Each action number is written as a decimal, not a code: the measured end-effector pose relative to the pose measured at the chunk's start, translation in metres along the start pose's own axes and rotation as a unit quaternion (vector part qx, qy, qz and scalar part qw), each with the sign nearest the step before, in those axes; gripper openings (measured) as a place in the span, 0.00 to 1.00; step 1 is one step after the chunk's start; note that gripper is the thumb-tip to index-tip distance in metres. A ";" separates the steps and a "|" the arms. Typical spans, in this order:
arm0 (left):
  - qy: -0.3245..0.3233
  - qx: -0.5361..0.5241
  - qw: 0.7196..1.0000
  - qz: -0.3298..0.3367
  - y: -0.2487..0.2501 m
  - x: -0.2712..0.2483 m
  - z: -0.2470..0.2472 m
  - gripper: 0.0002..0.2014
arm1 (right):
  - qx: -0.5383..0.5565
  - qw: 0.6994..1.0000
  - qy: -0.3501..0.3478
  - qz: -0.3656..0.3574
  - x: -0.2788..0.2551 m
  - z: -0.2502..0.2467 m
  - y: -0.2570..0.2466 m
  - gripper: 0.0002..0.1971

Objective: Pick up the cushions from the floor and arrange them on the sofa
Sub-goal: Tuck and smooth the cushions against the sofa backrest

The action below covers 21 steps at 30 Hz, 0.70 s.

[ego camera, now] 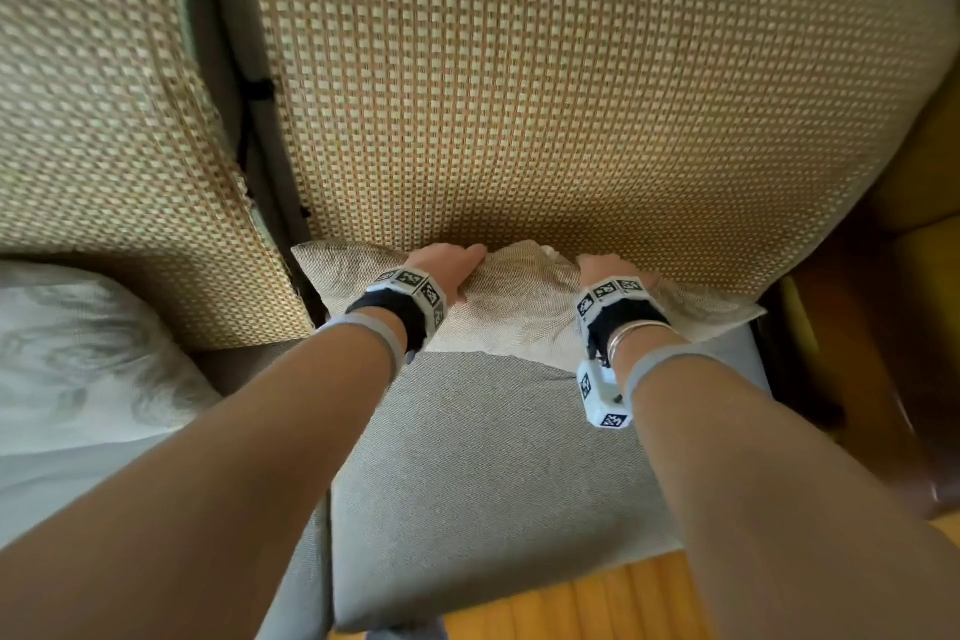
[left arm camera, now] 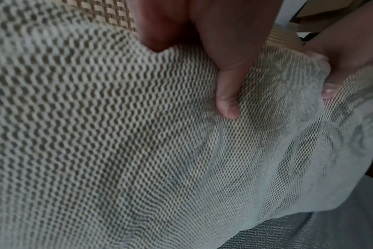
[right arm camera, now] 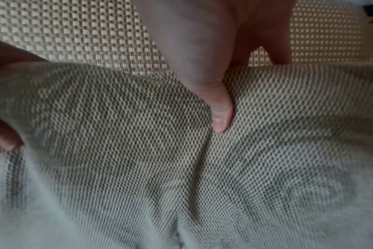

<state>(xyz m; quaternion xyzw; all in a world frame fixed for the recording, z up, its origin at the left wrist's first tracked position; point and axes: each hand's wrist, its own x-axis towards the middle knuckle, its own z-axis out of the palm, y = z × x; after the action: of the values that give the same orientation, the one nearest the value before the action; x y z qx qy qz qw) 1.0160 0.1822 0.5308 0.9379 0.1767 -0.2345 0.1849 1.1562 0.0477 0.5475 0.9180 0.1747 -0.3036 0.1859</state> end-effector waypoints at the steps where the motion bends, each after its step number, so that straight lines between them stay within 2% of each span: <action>1: 0.003 -0.003 1.000 -0.002 0.000 0.005 0.002 0.28 | 0.004 1.000 0.014 -0.012 0.001 -0.002 0.003 0.18; 3: 0.009 -0.005 1.000 -0.007 0.001 0.016 0.009 0.30 | -0.017 0.998 0.029 -0.050 0.008 0.001 0.010 0.17; 6: 0.022 0.027 0.999 -0.039 -0.003 0.032 0.019 0.34 | -0.025 0.997 0.012 -0.078 0.025 0.011 0.012 0.22; 8: 0.012 0.062 0.996 -0.063 -0.005 0.043 0.018 0.37 | -0.042 0.993 0.042 -0.104 0.035 0.017 0.011 0.23; 9: -0.003 0.069 0.995 -0.069 -0.006 0.048 0.015 0.36 | -0.050 0.991 0.061 -0.112 0.040 0.017 0.010 0.23; 11: -0.017 0.061 0.995 -0.076 -0.008 0.058 0.006 0.27 | -0.042 0.989 0.088 -0.109 0.046 0.013 0.011 0.17; 13: -0.001 0.064 0.995 -0.079 -0.010 0.065 -0.003 0.17 | -0.021 0.988 0.110 -0.102 0.054 0.005 0.011 0.12; 14: 0.008 0.070 0.994 -0.080 -0.011 0.067 -0.006 0.15 | -0.015 0.987 0.123 -0.100 0.055 -0.001 0.011 0.11; 21: 0.020 0.029 0.995 -0.096 -0.020 0.075 -0.009 0.19 | -0.024 0.980 0.165 -0.111 0.070 -0.015 0.002 0.14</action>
<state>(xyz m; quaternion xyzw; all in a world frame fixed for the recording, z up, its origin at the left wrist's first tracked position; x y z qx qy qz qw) 1.0733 0.2216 0.4946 0.9259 0.2631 -0.2376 0.1306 1.2174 0.0669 0.5153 0.9257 0.3107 -0.1626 0.1418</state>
